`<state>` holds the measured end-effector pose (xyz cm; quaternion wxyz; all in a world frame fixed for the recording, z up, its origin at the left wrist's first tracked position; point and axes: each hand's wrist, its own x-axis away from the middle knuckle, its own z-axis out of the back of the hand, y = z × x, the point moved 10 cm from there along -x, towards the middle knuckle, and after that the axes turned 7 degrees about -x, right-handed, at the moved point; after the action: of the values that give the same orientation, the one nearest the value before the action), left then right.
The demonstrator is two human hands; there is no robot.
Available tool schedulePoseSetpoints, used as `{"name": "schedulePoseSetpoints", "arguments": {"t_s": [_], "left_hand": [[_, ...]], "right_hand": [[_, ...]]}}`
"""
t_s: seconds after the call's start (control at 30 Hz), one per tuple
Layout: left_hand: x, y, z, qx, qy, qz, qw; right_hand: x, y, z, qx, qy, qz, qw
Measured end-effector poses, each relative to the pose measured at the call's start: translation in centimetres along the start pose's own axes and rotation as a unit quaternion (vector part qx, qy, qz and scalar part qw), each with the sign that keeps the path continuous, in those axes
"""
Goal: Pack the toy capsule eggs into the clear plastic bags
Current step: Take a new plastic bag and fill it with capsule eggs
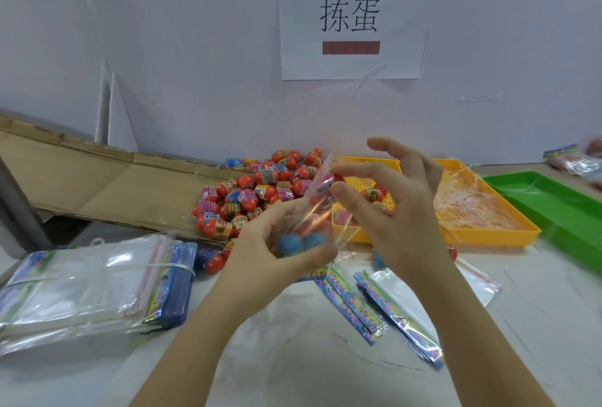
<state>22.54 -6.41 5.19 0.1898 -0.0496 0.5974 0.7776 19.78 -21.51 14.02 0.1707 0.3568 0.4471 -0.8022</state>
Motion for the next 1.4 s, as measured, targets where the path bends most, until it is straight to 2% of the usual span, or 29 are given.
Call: {"name": "schedulePoseSetpoints", "arguments": {"t_s": [0.13, 0.4, 0.47, 0.53, 0.6, 0.67, 0.7, 0.77, 0.83, 0.9, 0.93, 1.0, 1.07, 1.17, 1.23, 1.27, 1.33, 1.4], "left_hand": [[0.0, 0.4, -0.9, -0.003, -0.021, 0.001, 1.0], [0.1, 0.8, -0.6, 0.003, 0.003, -0.02, 1.0], [0.2, 1.0, -0.2, 0.012, 0.022, -0.029, 0.999], [0.1, 1.2, 0.6, 0.023, 0.055, -0.034, 0.998], [0.2, 1.0, 1.7, 0.045, 0.093, -0.028, 0.994], [0.2, 0.8, 2.9, 0.067, 0.138, -0.022, 0.988], [0.2, 0.7, 3.3, 0.078, 0.153, -0.021, 0.985], [0.1, 0.3, 3.9, 0.104, 0.175, -0.011, 0.979], [0.1, -0.1, 4.4, 0.121, 0.19, -0.003, 0.974], [0.1, -0.2, 4.5, 0.122, 0.194, 0.002, 0.973], [0.1, -0.2, 4.5, 0.128, 0.194, 0.005, 0.973], [0.2, -0.1, 4.3, 0.156, 0.19, 0.004, 0.969], [0.1, 0.2, 3.9, 0.184, 0.173, 0.002, 0.968], [0.0, 0.1, 3.5, 0.209, 0.161, 0.013, 0.964], [0.0, -0.1, 3.7, 0.21, 0.17, 0.019, 0.963], [0.0, -0.2, 3.9, 0.205, 0.177, 0.019, 0.962], [0.1, -0.2, 4.2, 0.17, 0.187, 0.012, 0.967], [0.1, 0.0, 3.9, 0.118, 0.174, 0.006, 0.978]], "right_hand": [[0.2, 0.2, -1.5, 0.002, -0.066, -0.015, 0.998], [1.0, 0.7, -3.9, 0.034, -0.172, -0.012, 0.984], [1.1, 0.5, -4.3, 0.003, -0.188, -0.021, 0.982], [0.6, 0.0, -3.7, -0.103, -0.155, -0.033, 0.982], [0.0, 0.4, -1.6, -0.206, -0.055, -0.023, 0.977], [-0.4, 2.2, 0.0, -0.245, 0.026, -0.048, 0.968], [-0.4, 3.3, 0.2, -0.242, 0.042, -0.071, 0.967], [-0.2, 5.2, -0.7, -0.178, 0.018, -0.113, 0.977], [0.5, 6.8, -2.6, 0.008, -0.056, -0.123, 0.991], [1.7, 7.7, -5.0, 0.234, -0.146, -0.092, 0.957], [2.4, 8.3, -6.1, 0.296, -0.185, -0.086, 0.933], [3.4, 9.5, -7.6, 0.335, -0.241, -0.099, 0.905], [3.7, 10.0, -8.0, 0.333, -0.253, -0.106, 0.902], [3.4, 8.9, -7.9, 0.32, -0.222, -0.078, 0.918], [2.7, 7.4, -7.1, 0.28, -0.164, -0.043, 0.945], [2.2, 6.3, -6.2, 0.225, -0.118, -0.029, 0.967], [1.2, 4.8, -3.4, 0.045, -0.013, -0.03, 0.998], [0.7, 3.7, -0.5, -0.095, 0.076, -0.035, 0.992]]}}
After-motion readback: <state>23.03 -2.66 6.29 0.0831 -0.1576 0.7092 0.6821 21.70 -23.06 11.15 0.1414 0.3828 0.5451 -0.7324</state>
